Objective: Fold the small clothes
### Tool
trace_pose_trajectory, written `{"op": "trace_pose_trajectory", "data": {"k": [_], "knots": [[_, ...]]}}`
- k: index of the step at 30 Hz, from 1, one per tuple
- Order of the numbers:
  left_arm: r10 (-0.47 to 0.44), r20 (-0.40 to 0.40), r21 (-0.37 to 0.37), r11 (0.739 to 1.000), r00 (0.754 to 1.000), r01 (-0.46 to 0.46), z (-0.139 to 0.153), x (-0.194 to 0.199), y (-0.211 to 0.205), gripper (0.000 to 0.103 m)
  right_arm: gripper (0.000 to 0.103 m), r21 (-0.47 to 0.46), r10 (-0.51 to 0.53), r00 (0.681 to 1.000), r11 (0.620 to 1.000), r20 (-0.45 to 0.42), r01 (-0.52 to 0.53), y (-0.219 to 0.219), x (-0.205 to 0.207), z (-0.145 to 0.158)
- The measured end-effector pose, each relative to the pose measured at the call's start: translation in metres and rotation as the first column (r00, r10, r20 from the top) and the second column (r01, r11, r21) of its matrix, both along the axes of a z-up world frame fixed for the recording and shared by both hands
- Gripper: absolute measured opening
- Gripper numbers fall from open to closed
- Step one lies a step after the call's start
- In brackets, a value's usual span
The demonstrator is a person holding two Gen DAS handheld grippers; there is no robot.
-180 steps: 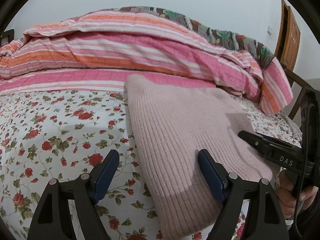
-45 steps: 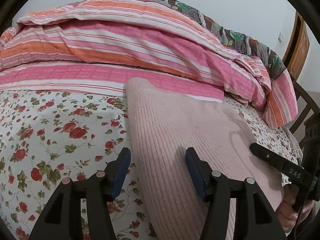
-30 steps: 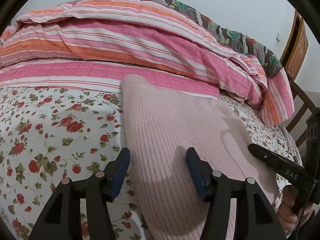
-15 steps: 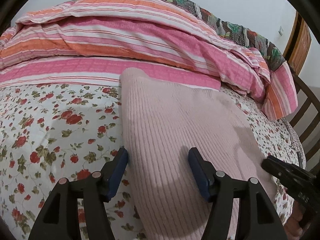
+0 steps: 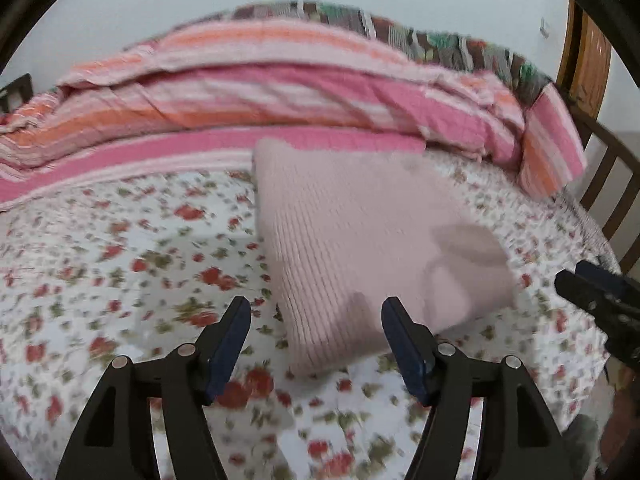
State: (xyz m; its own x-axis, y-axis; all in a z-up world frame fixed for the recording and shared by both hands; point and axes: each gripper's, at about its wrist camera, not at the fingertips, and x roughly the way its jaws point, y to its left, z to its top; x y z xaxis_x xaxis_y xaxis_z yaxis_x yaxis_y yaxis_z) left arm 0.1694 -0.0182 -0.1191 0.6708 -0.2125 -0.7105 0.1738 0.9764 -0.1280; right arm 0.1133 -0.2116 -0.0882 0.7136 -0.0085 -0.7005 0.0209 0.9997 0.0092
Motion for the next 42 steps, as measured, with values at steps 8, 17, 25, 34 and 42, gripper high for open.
{"op": "trace_pose_trajectory", "data": {"k": [8,17,25,34,42], "knots": [[0.05,0.102,0.063,0.996,0.994,-0.057,0.064,-0.055,0.0,0.092,0.103,0.001,-0.034,0.992,0.999,0.122,0.034,-0.001,-0.05,0.048],[0.08,0.156,0.058,0.994,0.985,-0.09,0.099,-0.101,-0.007,0.095,0.103,0.005,-0.036,0.986,0.999,0.163,0.036,-0.007,-0.092,0.07],[0.077,0.204,0.098,0.99,0.976,-0.098,0.114,-0.125,-0.017,0.095,0.103,-0.019,-0.041,0.978,0.999,0.204,0.046,-0.007,-0.115,0.081],[0.093,0.216,0.103,0.988,0.972,-0.117,0.118,-0.132,-0.017,0.096,0.103,-0.025,-0.04,0.98,0.999,0.196,0.045,-0.009,-0.121,0.079],[0.099,0.225,0.105,0.987,0.969,-0.125,0.121,-0.136,-0.017,0.096,0.103,-0.023,-0.038,0.979,0.999,0.2,0.043,-0.01,-0.124,0.08]]}}
